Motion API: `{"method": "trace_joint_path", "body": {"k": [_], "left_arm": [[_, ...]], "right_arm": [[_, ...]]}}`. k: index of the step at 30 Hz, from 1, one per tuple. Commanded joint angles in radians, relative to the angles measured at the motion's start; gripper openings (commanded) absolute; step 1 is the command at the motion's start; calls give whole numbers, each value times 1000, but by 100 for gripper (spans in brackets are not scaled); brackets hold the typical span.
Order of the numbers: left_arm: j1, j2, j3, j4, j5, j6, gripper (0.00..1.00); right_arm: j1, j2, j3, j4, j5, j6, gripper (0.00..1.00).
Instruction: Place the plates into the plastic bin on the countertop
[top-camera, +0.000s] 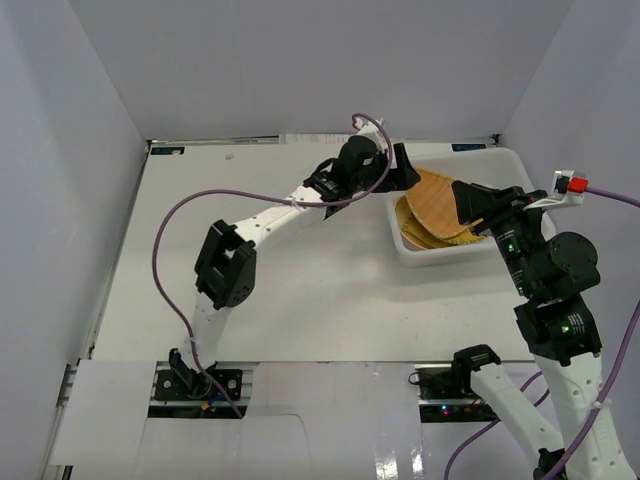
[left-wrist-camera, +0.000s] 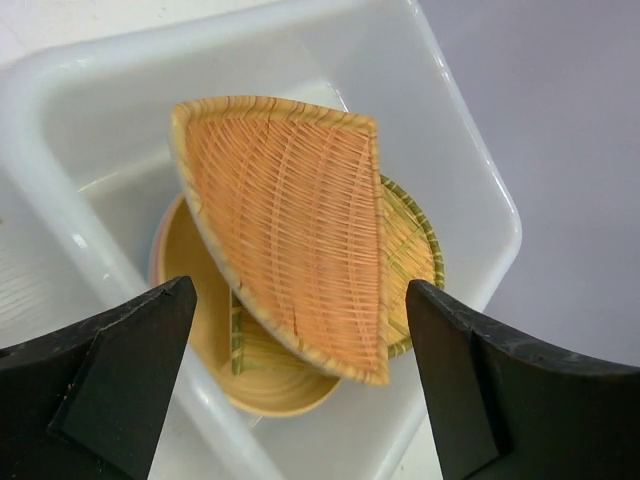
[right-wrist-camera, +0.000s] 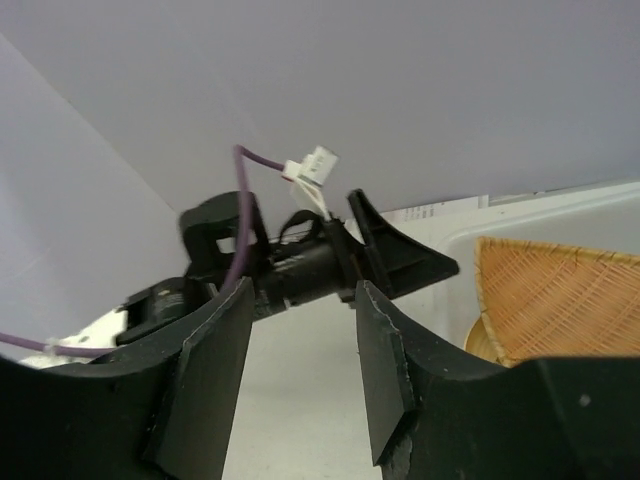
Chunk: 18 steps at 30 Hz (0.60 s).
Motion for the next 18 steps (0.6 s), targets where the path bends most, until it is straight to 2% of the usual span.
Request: {"method": "trace_joint_path", "body": {"k": [1,2,4,8,11,12,14,15,18], "left_arm": [[5,-342,-113,16,-72,138,98],[5,-401,-211,41,-72,164,98],[5,-519,-308,46,-123,216,98],[5,-847,-511,-51,-146,261,98],[5,-1013,-678,-126,-152,296,98],[5,-1115,-712,-154,-172,299,98],[5,-1212,-804,-230,-215,301,98],[5,-1306,-830,-255,-222,301,98],[5,-1476,-940,-318,-259,280,98]], "right_arm": [[3,-18,-2,5,-3,-14,52],[3,-26,-6,1,-4,-15,55],[5,-31,-26,-6,-23,-14,58],[3,-35,-66,-12,-93,-14,64],[3,-34,-92,-12,-199,-40,77],[3,-40,-95,-15,-234,-54,88],[5,-72,-108,-30,-231,-63,99],[5,-89,-115,-32,-203,-68,90],[3,-166,-148,-19,-114,-95,90]]}}
